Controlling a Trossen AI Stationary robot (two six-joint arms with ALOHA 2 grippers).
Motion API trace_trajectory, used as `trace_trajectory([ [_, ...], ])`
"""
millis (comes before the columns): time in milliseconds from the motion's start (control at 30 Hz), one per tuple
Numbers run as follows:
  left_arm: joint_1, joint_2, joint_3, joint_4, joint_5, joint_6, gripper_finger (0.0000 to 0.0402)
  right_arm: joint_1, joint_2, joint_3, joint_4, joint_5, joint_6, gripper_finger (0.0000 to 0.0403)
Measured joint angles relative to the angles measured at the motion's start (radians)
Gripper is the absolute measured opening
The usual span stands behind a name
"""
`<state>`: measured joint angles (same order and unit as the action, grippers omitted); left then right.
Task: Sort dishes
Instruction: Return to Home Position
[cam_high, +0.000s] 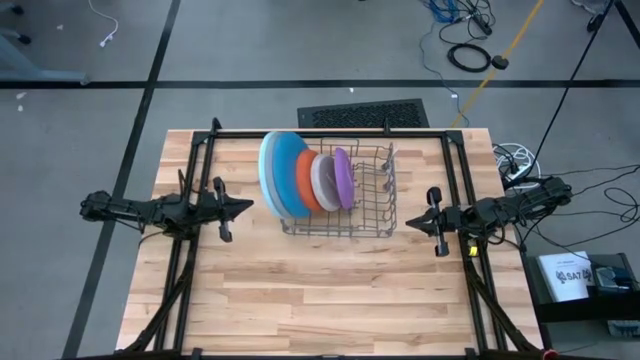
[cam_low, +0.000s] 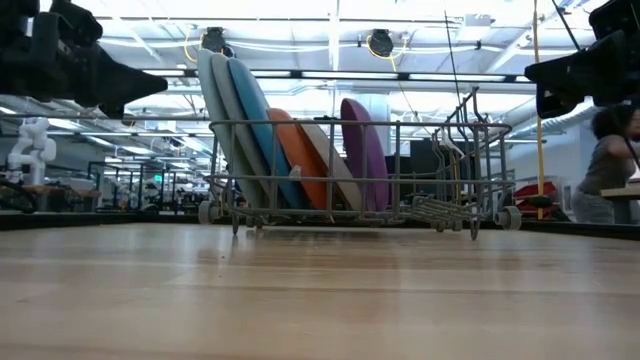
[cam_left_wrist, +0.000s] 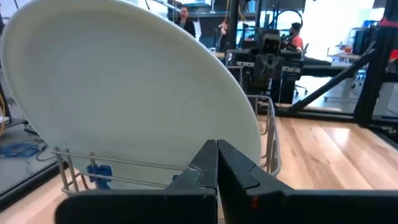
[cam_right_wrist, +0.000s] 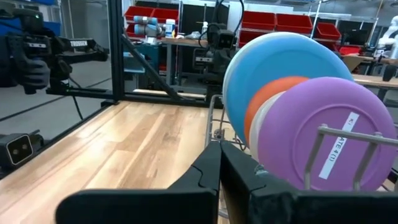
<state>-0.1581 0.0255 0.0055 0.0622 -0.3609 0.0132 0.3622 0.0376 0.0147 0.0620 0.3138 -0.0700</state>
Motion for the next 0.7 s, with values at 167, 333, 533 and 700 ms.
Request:
trace_trajectory([
  [167,0.000,0.018,0.000,-0.001,-0.007,0.048,0.0000,0.000,0.000,0.000,0.000,-0.002,0.005,0.0005],
  [333,0.000,0.020,0.000,-0.001,-0.008,0.048,0.0000,0.000,0.000,0.000,0.000,-0.002,0.005,0.0004],
  [533,0.000,0.020,-0.001,0.001,-0.010,0.047,0.0000,0.000,0.000,0.000,0.000,-0.002,0.005,0.0004],
  [700,0.000,0.020,-0.001,0.002,-0.010,0.047,0.0000,0.000,0.000,0.000,0.000,-0.002,0.003,0.0004],
])
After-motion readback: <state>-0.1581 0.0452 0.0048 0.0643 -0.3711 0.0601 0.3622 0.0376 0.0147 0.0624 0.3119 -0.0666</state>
